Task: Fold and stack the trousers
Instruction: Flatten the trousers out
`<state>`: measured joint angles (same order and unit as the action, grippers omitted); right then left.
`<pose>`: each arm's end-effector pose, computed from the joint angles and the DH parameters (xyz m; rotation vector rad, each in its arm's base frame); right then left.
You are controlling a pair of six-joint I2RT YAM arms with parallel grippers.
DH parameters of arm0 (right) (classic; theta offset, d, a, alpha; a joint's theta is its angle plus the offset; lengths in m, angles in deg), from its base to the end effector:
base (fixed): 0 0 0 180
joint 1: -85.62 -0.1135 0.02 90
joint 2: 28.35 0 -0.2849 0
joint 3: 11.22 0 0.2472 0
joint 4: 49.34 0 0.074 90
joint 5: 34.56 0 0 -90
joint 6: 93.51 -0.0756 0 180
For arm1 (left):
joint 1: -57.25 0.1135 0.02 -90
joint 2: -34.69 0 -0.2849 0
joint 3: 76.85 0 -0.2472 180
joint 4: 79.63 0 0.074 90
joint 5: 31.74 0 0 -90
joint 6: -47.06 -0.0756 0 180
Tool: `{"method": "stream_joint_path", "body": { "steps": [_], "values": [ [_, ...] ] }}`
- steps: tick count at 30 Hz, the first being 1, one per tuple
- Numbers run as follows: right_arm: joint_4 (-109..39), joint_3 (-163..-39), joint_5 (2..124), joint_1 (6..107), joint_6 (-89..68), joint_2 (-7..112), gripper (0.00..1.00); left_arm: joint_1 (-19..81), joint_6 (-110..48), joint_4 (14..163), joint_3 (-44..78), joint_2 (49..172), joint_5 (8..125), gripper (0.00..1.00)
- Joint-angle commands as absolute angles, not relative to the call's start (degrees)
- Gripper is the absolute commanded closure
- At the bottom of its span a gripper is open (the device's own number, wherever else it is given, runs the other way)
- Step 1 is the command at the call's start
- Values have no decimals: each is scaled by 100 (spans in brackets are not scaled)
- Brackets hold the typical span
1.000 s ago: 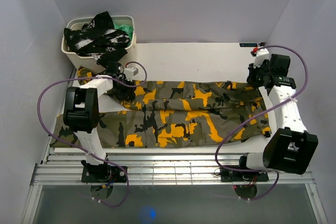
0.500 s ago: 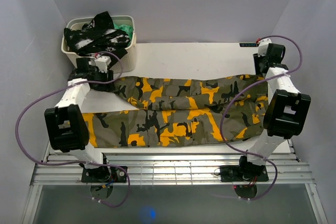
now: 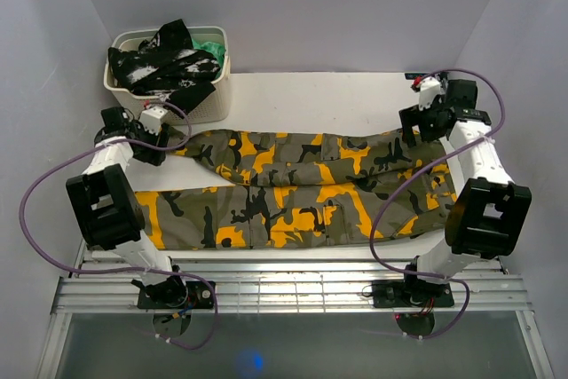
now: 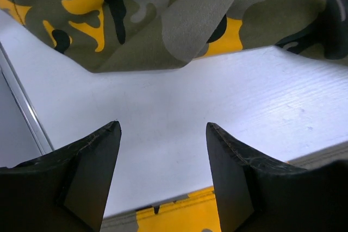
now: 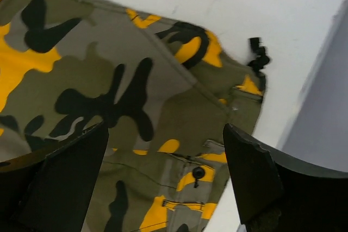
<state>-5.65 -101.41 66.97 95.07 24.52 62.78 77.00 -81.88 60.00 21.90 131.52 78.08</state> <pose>0.3755 -0.0472 0.2903 -0.4731 2.2832 -0.0901 0.3600 0.1020 0.2097 0.5400 2.4047 -0.0055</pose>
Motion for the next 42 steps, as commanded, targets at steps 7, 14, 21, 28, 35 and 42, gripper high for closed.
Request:
{"method": "stream_joint_path", "body": {
  "steps": [7, 14, 21, 28, 35, 42],
  "values": [
    [-347, -8996, 7039, 9441, 2672, 6630, 13, 7395, -8540, 7954, 2976, 13338, 7804, 25],
    [-875, -8671, 6241, 9458, 2698, 6859, 18, 7263, -7819, 9195, 2926, 13725, 7022, 48],
    [-1148, -8486, 5948, 9625, 2786, 6938, 21, 7272, -7968, 9345, 2907, 13410, 6714, 86],
    [-1253, -8328, 5914, 9660, 2918, 6798, 24, 7272, -8722, 7812, 2653, 12048, 6345, 100],
    [-1359, -8196, 5931, 9722, 3120, 6719, 28, 7228, -9953, 5234, 2169, 10914, 5914, 100],
    [-1341, -8310, 5826, 9731, 3182, 6815, 29, 7202, -10367, 4502, 2038, 10762, 6080, 100]
  ]
}}
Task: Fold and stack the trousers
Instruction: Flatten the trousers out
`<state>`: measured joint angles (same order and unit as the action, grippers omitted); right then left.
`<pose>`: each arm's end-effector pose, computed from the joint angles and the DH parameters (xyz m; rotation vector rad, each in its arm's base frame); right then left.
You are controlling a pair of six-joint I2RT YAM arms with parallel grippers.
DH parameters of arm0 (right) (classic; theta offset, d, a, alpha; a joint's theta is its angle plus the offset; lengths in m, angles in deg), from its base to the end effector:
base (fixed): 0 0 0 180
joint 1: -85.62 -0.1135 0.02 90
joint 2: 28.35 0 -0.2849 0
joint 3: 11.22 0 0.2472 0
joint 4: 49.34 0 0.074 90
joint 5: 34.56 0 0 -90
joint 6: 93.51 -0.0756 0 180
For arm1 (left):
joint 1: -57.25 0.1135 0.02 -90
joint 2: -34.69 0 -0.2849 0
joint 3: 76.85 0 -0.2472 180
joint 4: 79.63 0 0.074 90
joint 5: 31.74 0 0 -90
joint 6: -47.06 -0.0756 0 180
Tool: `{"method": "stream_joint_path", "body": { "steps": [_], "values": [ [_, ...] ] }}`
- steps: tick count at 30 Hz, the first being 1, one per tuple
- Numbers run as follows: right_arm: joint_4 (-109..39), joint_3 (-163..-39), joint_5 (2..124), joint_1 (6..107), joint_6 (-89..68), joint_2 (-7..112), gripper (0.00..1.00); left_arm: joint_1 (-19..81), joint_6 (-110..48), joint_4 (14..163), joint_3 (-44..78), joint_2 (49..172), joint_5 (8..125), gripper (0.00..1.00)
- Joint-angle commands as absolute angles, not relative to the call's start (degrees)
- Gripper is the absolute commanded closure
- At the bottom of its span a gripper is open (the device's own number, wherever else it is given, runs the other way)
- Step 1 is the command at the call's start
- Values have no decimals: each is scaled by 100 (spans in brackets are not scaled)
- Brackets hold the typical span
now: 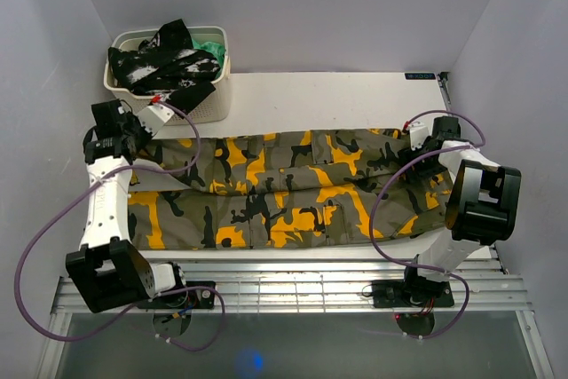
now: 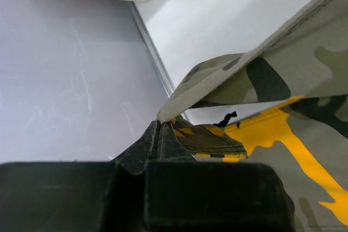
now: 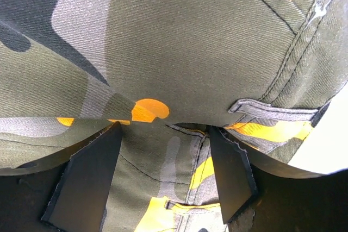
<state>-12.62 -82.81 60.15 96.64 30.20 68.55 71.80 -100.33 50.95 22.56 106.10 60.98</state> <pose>0.3425 -0.0604 0.1588 -0.5491 2.5984 -0.1507 0.2790 0.0687 0.3264 0.8807 2.1743 0.5939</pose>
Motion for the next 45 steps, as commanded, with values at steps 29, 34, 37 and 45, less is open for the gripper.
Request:
{"method": "stream_joint_path", "body": {
  "steps": [29, 34, 37, 45],
  "values": [
    [-990, -8934, 5192, 10065, 3341, 6614, 25, 9047, -9417, 5118, 2027, 12205, 8699, 43],
    [-446, -8987, 6036, 10021, 3331, 6332, 20, 9056, -10461, 5608, 3126, 11897, 9139, 40],
    [-173, -9039, 6221, 10003, 3349, 6297, 20, 9056, -11148, 5697, 3399, 11994, 9228, 40],
    [-128, -9022, 6458, 9994, 3191, 6428, 19, 9012, -12230, 6442, 3566, 12372, 9070, 39]
  ]
}}
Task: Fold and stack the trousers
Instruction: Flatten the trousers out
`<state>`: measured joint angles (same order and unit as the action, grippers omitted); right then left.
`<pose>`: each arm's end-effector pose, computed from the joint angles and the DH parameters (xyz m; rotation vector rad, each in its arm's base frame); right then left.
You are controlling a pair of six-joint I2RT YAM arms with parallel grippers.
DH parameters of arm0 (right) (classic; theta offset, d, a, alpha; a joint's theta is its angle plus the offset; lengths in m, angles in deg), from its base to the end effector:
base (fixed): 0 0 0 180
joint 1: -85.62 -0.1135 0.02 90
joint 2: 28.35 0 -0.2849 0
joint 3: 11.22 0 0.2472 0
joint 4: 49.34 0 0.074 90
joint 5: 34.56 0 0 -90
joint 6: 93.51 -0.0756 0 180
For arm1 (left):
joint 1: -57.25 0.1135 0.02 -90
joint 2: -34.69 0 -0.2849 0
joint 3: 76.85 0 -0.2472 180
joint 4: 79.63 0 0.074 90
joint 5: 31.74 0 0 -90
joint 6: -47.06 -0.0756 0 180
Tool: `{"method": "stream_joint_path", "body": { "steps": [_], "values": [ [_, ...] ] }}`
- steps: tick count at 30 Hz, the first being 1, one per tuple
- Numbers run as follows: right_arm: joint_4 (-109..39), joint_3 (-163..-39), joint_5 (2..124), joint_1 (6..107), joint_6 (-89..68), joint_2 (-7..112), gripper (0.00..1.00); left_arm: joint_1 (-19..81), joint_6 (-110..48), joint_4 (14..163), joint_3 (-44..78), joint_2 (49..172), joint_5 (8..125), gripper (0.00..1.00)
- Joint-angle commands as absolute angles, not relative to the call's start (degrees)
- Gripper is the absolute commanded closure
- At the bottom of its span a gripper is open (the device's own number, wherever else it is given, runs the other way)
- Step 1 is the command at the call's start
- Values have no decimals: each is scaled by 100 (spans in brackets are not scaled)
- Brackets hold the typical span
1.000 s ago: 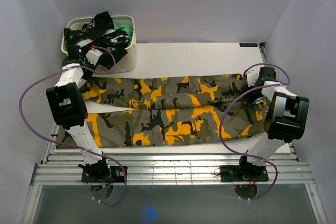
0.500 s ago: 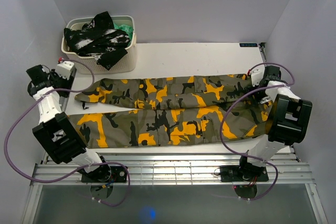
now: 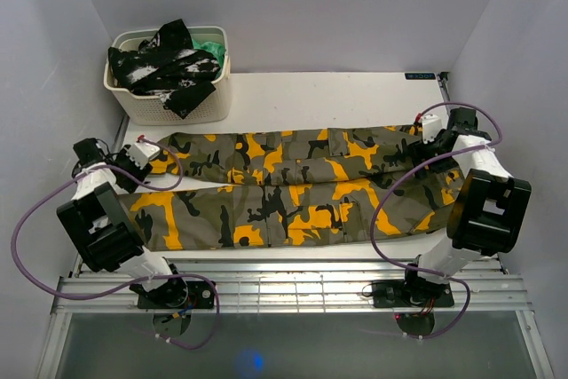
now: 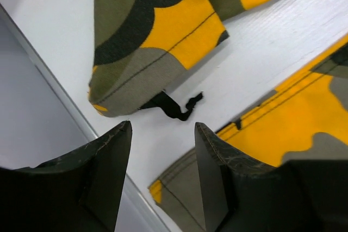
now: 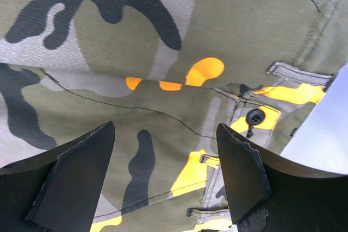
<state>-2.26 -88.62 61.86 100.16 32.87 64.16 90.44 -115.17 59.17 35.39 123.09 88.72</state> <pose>0.3319 -0.0774 0.2018 -0.5386 2.5975 -0.1480 0.2796 0.1371 0.1885 0.9684 2.2350 0.0841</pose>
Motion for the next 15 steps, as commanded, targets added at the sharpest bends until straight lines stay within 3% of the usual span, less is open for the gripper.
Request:
{"method": "stream_joint_path", "body": {
  "steps": [1, 12, 15],
  "values": [
    [-146, -8996, 6467, 9977, 3182, 6446, 19, 8943, -12344, 6566, 3645, 12389, 9035, 39],
    [-444, -8697, 6344, 9968, 3384, 6798, 19, 8415, -12908, 8728, 4516, 12573, 8762, 40],
    [-524, -8627, 6274, 9959, 3419, 6824, 20, 8353, -12680, 9202, 4490, 12696, 8622, 52]
  ]
}}
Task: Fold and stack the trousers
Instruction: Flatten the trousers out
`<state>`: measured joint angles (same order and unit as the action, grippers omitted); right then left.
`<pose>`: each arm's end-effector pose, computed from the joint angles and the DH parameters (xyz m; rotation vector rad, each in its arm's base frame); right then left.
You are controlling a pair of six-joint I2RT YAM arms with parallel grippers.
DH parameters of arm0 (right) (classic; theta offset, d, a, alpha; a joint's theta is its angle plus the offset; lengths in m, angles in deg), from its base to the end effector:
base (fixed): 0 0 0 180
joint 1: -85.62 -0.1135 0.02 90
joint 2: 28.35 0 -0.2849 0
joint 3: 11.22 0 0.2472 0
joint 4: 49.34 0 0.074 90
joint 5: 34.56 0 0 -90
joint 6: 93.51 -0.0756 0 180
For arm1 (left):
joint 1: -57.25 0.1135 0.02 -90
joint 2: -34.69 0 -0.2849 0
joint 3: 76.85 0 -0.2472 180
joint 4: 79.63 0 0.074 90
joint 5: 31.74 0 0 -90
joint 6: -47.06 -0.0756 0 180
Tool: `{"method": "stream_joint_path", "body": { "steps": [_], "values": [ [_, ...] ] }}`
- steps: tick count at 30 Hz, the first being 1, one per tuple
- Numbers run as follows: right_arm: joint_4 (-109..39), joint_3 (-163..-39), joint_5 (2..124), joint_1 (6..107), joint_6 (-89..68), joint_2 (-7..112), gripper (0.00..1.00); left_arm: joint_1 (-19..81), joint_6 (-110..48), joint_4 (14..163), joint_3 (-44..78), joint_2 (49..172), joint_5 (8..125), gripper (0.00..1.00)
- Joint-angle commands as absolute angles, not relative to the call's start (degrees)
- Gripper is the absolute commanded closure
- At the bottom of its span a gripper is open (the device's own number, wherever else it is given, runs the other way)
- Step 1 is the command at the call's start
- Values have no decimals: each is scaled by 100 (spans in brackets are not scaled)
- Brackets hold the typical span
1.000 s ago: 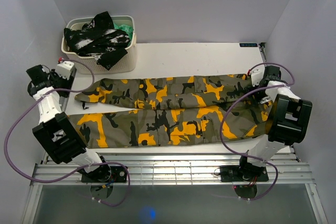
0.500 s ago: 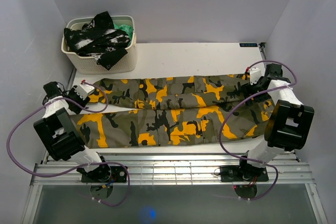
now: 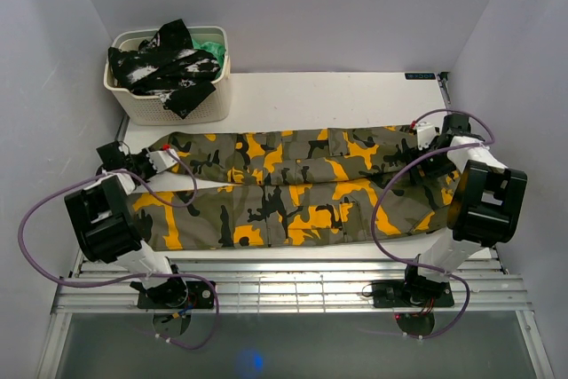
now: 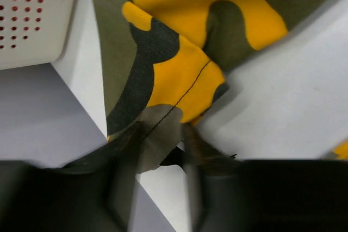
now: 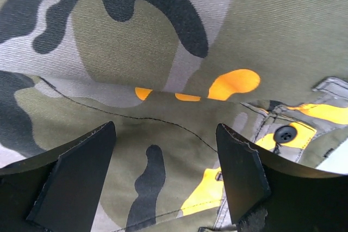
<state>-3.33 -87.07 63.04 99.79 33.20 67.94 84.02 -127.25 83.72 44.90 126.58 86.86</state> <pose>0.3344 -0.0741 0.1738 -0.5671 2.6538 -0.0802 0.3064 0.1140 0.1533 1.3093 1.9390 0.3576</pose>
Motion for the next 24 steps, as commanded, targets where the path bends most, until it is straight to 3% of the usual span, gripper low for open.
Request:
{"method": "stream_joint_path", "body": {
  "steps": [1, 5, 9, 18, 24],
  "values": [
    [-550, -8609, 6256, 9968, 3437, 6824, 20, 8344, -12540, 9274, 4455, 12723, 8517, 63],
    [-655, -8556, 6160, 9959, 3498, 6850, 22, 8336, -12301, 9118, 4078, 12820, 8314, 85],
    [-761, -8477, 6080, 9968, 3560, 6833, 25, 8353, -11933, 8248, 3445, 12733, 8348, 99],
    [-1033, -8152, 5817, 9977, 3815, 6657, 27, 8353, -10572, 5411, 2117, 11601, 8797, 100],
    [-1069, -8152, 5773, 9977, 3859, 6604, 27, 8475, -9639, 4092, 1335, 11352, 8454, 100]
  ]
}}
